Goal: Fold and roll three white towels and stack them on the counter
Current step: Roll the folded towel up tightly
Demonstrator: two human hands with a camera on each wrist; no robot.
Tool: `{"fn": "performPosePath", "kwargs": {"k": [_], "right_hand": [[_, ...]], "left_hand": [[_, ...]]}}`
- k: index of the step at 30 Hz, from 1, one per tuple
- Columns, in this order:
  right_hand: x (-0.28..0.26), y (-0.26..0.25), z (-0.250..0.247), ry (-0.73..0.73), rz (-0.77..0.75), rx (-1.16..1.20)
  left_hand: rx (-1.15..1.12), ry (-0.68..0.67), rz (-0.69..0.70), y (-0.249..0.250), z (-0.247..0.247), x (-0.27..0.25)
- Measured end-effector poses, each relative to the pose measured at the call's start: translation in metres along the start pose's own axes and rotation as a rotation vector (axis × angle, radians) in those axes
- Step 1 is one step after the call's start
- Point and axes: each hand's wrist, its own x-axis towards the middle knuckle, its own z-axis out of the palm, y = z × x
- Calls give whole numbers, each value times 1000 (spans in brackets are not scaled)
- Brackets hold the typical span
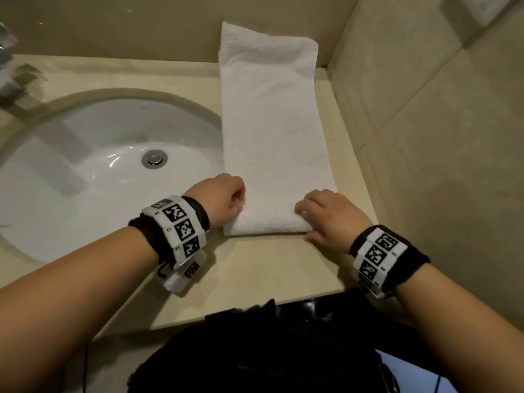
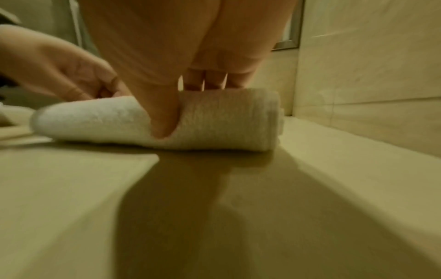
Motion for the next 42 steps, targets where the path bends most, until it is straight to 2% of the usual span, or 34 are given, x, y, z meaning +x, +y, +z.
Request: {"fn": "performPosePath", "kwargs": {"k": [3, 6, 9, 11, 13, 14, 15, 17, 18, 20, 22, 23, 25, 27, 28, 31, 34, 36, 40, 42], "right_hand": [[10, 2, -3, 38, 22, 33], [21, 10, -12, -28, 128, 154], [39, 20, -22, -157, 267, 290], [49, 23, -25, -105, 326, 302], [53, 23, -27, 89, 312, 218], [51, 21, -28, 148, 262, 159], [49, 21, -27, 149, 191, 90], [45, 21, -22, 87, 82, -1], [45, 21, -20, 70, 83, 7], [52, 24, -18, 56, 158, 92], [63, 28, -20, 21, 230, 185], [69, 31, -22, -16, 260, 229], [81, 40, -28, -136, 315, 312], [91, 46, -31, -219, 323, 324], [95, 47, -33, -203, 308, 297], [88, 42, -31, 24, 197, 170], [73, 40, -23, 66, 98, 84], [71, 42, -23, 96, 133, 110], [70, 45, -27, -14, 193, 218], [66, 46, -26, -98, 214, 236]], "left_hand": [[89, 15, 150, 5, -1, 3], [258, -33, 260, 11, 1, 1], [325, -16, 243, 10, 0, 7], [206, -47, 160, 5, -5, 20], [58, -133, 32, 1, -12, 33], [11, -173, -23, -1, -15, 38], [-11, -199, -57, -2, -17, 43], [0, -224, -59, -3, -18, 49], [20, -210, -39, -3, -18, 52], [95, -93, 25, -4, -18, 53], [254, 73, 143, -2, -18, 51], [341, 100, 211, -1, -18, 50], [457, 61, 291, 2, -16, 51], [496, 45, 301, 3, -14, 56], [481, 46, 288, 1, -16, 61], [346, -9, 218, -2, -25, 74], [264, -59, 187, -2, -30, 82], [287, -62, 202, 2, -29, 80], [514, -2, 245, 14, -15, 63], [502, -23, 203, 18, -9, 55]]}}
